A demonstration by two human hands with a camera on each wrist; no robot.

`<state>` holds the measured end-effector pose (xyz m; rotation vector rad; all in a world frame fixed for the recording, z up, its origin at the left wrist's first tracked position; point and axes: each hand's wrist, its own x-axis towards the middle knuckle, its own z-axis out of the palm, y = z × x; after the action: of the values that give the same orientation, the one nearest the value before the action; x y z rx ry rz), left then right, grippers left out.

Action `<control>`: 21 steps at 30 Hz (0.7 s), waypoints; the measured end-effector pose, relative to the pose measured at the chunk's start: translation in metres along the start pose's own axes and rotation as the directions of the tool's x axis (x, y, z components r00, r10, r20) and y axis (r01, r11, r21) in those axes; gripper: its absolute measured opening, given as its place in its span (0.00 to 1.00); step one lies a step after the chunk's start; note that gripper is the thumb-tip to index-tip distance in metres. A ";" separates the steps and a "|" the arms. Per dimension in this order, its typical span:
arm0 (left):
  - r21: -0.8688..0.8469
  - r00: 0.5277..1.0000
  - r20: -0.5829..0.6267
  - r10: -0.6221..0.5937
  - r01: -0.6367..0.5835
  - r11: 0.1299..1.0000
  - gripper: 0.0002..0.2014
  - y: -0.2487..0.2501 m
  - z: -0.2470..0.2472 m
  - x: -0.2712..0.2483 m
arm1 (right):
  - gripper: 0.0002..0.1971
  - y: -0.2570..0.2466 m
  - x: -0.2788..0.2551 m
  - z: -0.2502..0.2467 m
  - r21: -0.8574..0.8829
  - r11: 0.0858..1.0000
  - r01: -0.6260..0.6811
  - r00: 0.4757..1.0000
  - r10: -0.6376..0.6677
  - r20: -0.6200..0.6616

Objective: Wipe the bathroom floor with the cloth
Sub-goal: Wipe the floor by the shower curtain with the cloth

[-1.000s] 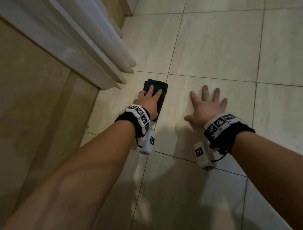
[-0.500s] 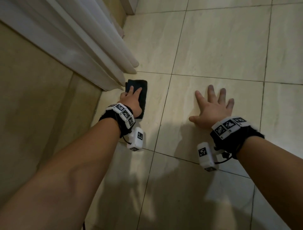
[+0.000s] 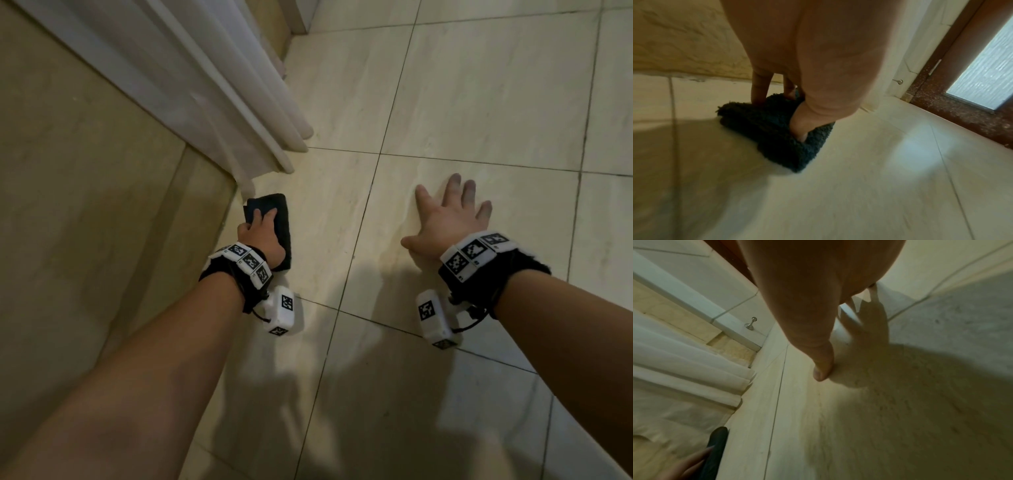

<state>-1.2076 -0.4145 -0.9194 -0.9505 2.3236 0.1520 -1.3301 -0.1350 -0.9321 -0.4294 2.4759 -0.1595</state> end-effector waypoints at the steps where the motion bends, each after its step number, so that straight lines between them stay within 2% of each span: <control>1: 0.007 1.000 -0.004 -0.008 0.008 1.000 0.41 -0.002 -0.004 0.006 | 0.51 0.000 0.001 0.002 0.003 1.000 0.003 1.000 -0.003 -0.003; 7: 0.087 1.000 -0.004 0.030 -0.029 0.996 0.43 -0.010 -0.039 0.061 | 0.51 0.004 0.011 0.010 0.013 1.000 -0.003 1.000 0.003 0.013; 12: 0.117 0.998 0.015 0.063 -0.064 0.991 0.44 0.011 -0.063 0.092 | 0.52 0.002 0.013 0.010 0.025 0.999 -0.022 0.999 0.021 0.030; 16: 0.125 0.994 -0.007 0.105 -0.103 0.987 0.43 0.028 -0.070 0.095 | 0.51 0.000 0.011 0.010 0.025 1.000 -0.017 1.000 0.016 0.022; 21: 0.159 0.978 -0.043 0.203 -0.194 0.968 0.43 0.053 -0.064 0.068 | 0.52 -0.001 0.009 0.007 0.038 0.999 -0.013 0.999 0.011 0.037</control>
<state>-1.3124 -0.4362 -0.9141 -0.6536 2.4430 0.0252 -1.3326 -0.1389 -0.9423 -0.3977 2.4351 -0.1921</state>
